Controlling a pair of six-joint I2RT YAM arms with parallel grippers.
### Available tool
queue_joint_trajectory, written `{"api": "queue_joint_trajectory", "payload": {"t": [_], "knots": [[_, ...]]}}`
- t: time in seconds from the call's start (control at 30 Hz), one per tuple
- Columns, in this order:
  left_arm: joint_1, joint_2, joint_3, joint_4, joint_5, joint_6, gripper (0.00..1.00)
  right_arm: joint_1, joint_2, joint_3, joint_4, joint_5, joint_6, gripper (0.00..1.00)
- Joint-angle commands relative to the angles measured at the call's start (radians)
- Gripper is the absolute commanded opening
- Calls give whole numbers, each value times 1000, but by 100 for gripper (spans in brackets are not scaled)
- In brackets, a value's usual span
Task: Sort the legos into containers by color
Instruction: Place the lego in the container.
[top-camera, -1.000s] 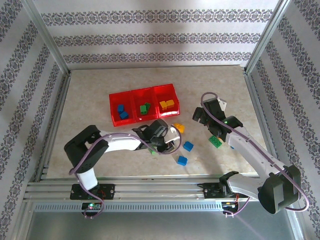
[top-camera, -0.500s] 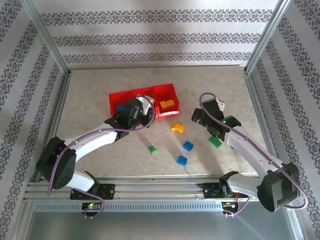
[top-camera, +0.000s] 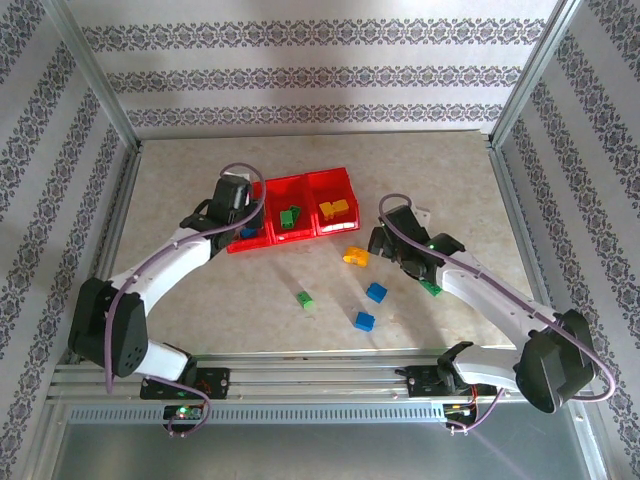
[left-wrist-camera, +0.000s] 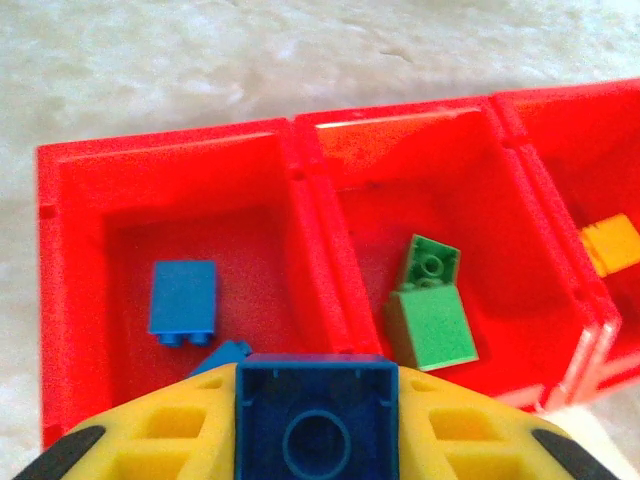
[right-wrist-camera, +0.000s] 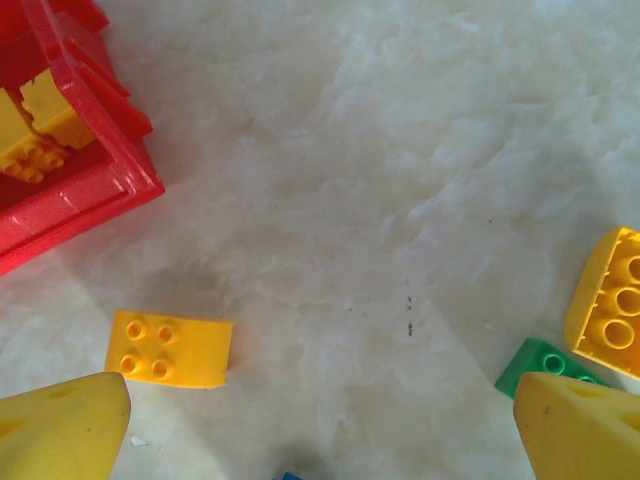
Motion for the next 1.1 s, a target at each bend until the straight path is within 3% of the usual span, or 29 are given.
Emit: {"api": "queue_joint_trajectory", "payload": {"t": [0.0,0.33,0.6,1.07], "knots": [[37,55,48,-85,-24,-36,24,22,26,-13,-35,18,30,98],[83,234,154,-60,13,-50,25,102,127,18,-78,-27,39,98],[102,284,162,-31,32,-78,30,149,196,21,-78,-78,62,96],[105,249,129,2,47,-89,54,173,236,-1,-101,-122,84,91]]}}
